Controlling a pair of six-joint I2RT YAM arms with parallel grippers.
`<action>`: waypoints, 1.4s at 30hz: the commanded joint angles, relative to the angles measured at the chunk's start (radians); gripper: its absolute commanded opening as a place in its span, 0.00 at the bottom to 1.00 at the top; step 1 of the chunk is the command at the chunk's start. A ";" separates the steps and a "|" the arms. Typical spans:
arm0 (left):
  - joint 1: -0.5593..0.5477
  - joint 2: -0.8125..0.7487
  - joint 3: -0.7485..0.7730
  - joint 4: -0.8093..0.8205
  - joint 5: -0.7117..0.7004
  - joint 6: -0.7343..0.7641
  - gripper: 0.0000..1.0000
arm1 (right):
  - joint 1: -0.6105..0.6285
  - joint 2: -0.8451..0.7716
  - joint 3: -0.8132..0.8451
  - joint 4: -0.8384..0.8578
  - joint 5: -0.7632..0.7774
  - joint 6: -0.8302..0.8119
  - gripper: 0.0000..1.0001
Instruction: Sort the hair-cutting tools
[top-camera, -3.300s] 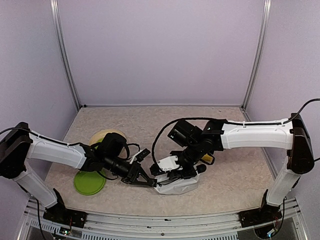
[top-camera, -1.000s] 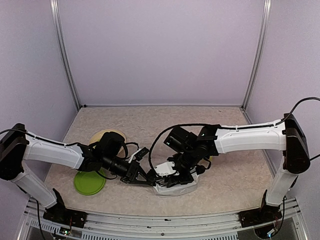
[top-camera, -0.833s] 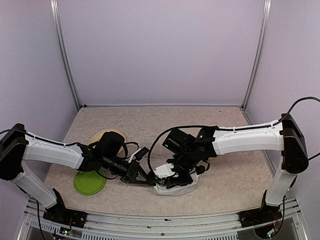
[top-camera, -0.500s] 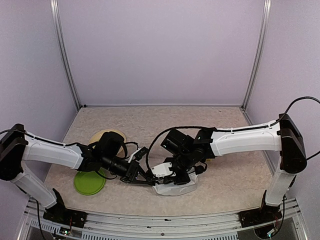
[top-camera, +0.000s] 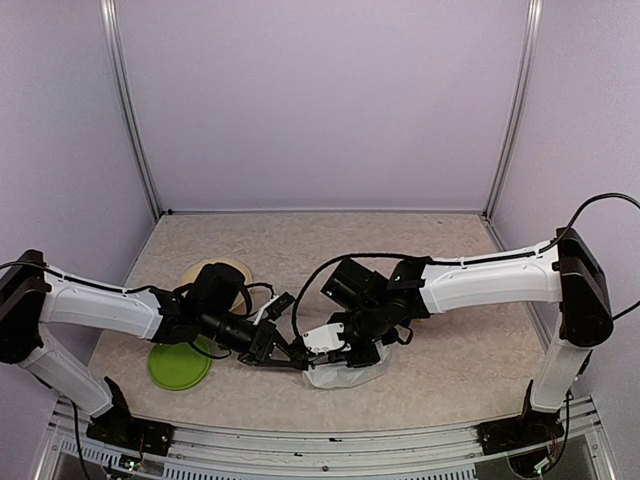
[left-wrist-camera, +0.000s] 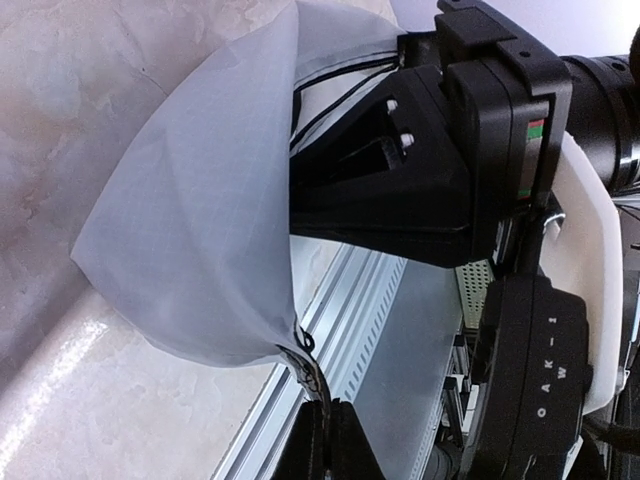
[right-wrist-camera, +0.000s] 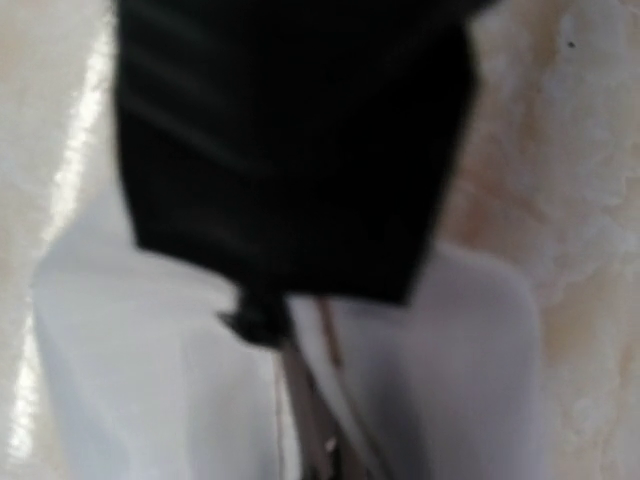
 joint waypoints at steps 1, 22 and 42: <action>0.006 -0.040 -0.017 0.030 0.030 -0.016 0.03 | 0.008 0.022 0.002 0.040 0.066 0.040 0.00; 0.006 -0.013 0.011 0.013 0.022 0.000 0.03 | 0.018 0.090 0.070 0.030 -0.013 0.037 0.09; 0.047 -0.073 0.003 -0.119 0.027 0.058 0.00 | -0.051 -0.054 -0.053 0.033 0.038 0.054 0.00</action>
